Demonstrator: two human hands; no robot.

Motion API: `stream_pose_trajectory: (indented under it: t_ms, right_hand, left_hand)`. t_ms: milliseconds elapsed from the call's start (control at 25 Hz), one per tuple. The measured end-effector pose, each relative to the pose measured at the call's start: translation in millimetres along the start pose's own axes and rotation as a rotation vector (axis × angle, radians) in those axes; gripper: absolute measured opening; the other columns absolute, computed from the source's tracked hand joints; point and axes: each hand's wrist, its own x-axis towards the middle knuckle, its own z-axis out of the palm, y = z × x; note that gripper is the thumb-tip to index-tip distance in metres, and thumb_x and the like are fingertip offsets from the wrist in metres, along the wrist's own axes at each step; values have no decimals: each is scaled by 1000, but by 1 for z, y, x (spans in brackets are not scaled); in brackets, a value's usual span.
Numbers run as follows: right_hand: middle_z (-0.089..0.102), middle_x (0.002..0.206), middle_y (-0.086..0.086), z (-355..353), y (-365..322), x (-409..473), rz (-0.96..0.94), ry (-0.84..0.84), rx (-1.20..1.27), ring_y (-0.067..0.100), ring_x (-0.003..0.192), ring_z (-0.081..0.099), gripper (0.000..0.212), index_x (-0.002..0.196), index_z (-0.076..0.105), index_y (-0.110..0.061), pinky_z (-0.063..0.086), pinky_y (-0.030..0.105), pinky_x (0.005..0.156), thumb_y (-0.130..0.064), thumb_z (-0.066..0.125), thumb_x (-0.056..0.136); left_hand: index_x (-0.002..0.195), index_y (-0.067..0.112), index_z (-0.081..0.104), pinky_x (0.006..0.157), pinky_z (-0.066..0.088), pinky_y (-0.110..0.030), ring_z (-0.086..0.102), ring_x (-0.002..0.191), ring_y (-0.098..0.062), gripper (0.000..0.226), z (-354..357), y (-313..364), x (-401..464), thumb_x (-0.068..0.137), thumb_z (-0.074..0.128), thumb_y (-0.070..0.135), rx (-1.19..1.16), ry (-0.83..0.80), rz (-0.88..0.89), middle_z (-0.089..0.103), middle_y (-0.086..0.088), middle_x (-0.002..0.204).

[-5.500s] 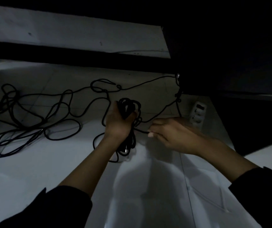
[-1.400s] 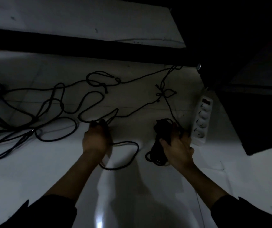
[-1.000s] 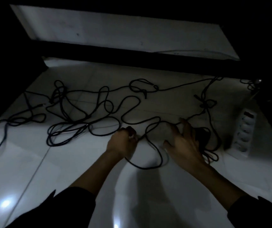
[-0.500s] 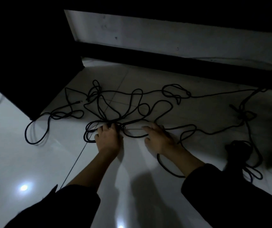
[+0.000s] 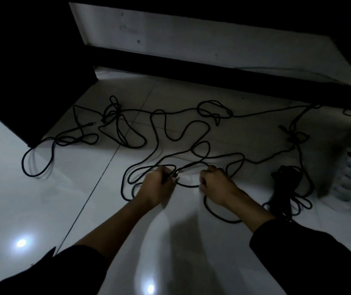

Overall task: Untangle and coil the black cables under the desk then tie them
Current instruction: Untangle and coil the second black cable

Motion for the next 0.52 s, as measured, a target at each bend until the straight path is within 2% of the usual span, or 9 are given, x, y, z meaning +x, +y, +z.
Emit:
stream_pose_trajectory:
  t_ms: [120, 160, 280, 360, 400, 520]
  right_hand:
    - [55, 116, 16, -7, 11, -23, -1, 38, 186, 29, 106, 55, 19, 105, 64, -3, 43, 25, 81, -12, 52, 92]
    - [57, 113, 14, -11, 13, -32, -10, 76, 261, 27, 105, 56, 19, 106, 64, -5, 41, 23, 77, -11, 53, 91]
    - [66, 106, 4, -25, 10, -57, 8, 153, 580, 20, 101, 62, 21, 106, 65, -11, 45, 26, 78, -9, 53, 90]
    - [71, 97, 7, -38, 4, -76, 60, 166, 878, 22, 94, 67, 15, 96, 66, -10, 51, 37, 84, -8, 52, 89]
    - [72, 94, 7, -44, 2, -86, 78, 171, 1014, 20, 89, 69, 15, 93, 66, -10, 51, 37, 82, -9, 52, 90]
    - [72, 95, 8, -61, -5, -113, 57, 161, 1247, 13, 77, 71, 14, 102, 62, -2, 49, 24, 72, -10, 54, 94]
  left_hand:
    - [114, 10, 51, 61, 50, -15, 60, 74, -11, 24, 9, 37, -17, 92, 60, 9, -363, -146, -48, 61, -1, 89]
    - [118, 11, 49, 57, 47, -13, 58, 70, -8, 28, 12, 50, -23, 92, 60, 8, -445, -181, -54, 59, 0, 89]
    - [118, 13, 50, 67, 52, -23, 62, 78, -11, 29, 16, 84, -32, 92, 62, 10, -605, -176, -68, 63, -3, 97]
    - [119, 10, 51, 79, 54, -35, 65, 90, -17, 28, 17, 105, -38, 92, 61, 11, -726, -151, -98, 65, -7, 106]
    - [120, 9, 52, 82, 53, -38, 65, 90, -18, 29, 17, 114, -42, 92, 61, 11, -778, -144, -112, 66, -7, 107]
    - [122, 7, 53, 70, 52, -31, 64, 78, -11, 31, 12, 135, -51, 92, 61, 13, -840, -156, -100, 69, -4, 104]
